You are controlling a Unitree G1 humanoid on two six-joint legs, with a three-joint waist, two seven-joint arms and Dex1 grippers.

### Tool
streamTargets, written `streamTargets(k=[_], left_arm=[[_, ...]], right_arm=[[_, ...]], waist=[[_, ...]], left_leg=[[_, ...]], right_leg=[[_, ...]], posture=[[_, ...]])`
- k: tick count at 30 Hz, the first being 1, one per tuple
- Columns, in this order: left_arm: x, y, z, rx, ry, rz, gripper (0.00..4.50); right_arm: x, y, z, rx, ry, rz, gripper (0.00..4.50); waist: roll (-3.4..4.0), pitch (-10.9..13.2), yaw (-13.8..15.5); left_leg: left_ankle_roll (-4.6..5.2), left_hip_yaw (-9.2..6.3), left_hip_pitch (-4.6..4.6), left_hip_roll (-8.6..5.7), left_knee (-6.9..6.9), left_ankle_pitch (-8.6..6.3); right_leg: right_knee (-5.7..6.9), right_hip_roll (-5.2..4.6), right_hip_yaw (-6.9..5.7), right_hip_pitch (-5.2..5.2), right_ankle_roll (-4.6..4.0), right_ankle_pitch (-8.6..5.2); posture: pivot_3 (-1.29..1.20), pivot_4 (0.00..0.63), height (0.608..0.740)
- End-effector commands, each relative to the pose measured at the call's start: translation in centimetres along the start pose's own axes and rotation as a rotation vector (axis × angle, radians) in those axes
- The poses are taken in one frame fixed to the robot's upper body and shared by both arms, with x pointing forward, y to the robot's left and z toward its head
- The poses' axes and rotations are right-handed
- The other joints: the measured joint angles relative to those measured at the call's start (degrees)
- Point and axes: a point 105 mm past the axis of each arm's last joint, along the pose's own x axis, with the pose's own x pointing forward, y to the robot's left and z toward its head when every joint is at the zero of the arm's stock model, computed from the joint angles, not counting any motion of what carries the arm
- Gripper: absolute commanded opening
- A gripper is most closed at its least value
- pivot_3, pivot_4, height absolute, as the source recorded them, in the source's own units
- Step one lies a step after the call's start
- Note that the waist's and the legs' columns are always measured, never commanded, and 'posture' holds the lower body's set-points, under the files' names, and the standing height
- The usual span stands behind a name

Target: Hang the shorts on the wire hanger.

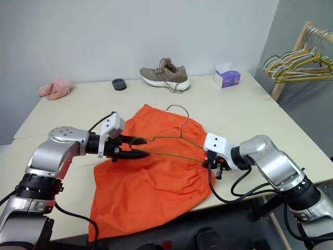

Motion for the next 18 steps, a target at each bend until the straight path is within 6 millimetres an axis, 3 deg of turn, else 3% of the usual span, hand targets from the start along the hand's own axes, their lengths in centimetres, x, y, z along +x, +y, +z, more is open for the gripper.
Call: streamTargets(k=[1, 5, 10, 14, 18], left_arm=[[-2.3, 1.3, 1.6, -0.032, -0.1, 0.086, 2.86], [-4.0, 2.3, 1.2, -0.08, -0.138, 0.16, 2.86], [-4.5, 1.7, -0.2, -0.094, -0.111, 0.149, 2.86], [-3.7, 0.0, -1.5, -0.043, -0.077, 0.093, 2.86], [-2.9, -1.5, -1.6, 0.011, -0.071, 0.014, 2.86]], right_arm=[[-1.4, -0.1, 0.2, 0.027, -0.039, -0.053, 0.0], [-3.2, -0.4, -1.8, 0.183, -0.049, -0.131, 0.0], [-5.3, -0.8, -4.0, 0.332, -0.046, -0.214, 0.0], [-7.6, -1.1, -9.0, 0.577, 0.0, -0.349, 0.0], [-8.4, -0.7, -12.2, 0.704, 0.047, -0.407, 0.0]], waist=[[-0.01, 0.0, -0.1], [-0.01, 0.0, -0.2], [-0.02, 0.0, -0.3], [-0.05, 0.0, -0.2], [-0.06, 0.0, 0.0]], left_leg=[[0.0, 0.0, -0.01, 0.0, 0.0, 0.0], [0.0, -0.04, -0.03, -0.01, -0.01, 0.0], [0.0, 0.0, 0.01, -0.06, 0.0, 0.0], [0.0, -0.04, 0.0, -0.02, -0.02, 0.0], [0.01, 0.08, 0.0, -0.06, -0.02, -0.01]], right_leg=[[0.0, 0.0, 0.0, 0.0, 0.0, 0.0], [-0.01, -0.03, -0.01, 0.02, 0.0, 0.0], [-0.02, -0.13, 0.0, 0.06, 0.0, 0.0], [-0.04, -0.15, -0.02, 0.06, 0.0, 0.0], [-0.05, -0.19, 0.05, 0.07, -0.01, 0.0]], posture=[[-0.25, 0.04, 0.74], [-0.25, 0.041, 0.74], [-0.26, 0.043, 0.74], [-0.26, 0.049, 0.74], [-0.26, 0.05, 0.74]])
